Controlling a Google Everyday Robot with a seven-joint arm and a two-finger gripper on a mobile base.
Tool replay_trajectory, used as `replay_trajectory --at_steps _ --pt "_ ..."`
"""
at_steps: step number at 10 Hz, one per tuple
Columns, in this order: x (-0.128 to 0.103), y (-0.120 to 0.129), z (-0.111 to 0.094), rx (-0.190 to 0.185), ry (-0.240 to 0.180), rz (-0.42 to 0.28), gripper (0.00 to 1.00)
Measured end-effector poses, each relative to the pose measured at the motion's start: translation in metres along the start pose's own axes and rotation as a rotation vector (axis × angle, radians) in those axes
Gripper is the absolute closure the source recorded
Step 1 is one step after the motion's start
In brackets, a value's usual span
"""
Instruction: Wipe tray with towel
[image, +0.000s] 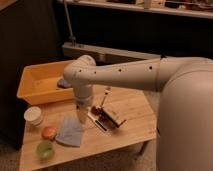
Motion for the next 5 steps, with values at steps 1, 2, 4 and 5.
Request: replay_trajectory --at_steps 1,2,4,5 --pt "-0.001 0.000 -0.001 0.022 -0.015 -0.011 0.35" --pt "-0.005 -0.001 -0.002 0.083 -0.050 -0.042 0.35" --pt "-0.021 -0.005 -0.002 0.191 -0.135 -0.132 0.35" --pt "-0.034 -0.009 0.000 0.206 -0.184 -0.197 0.35"
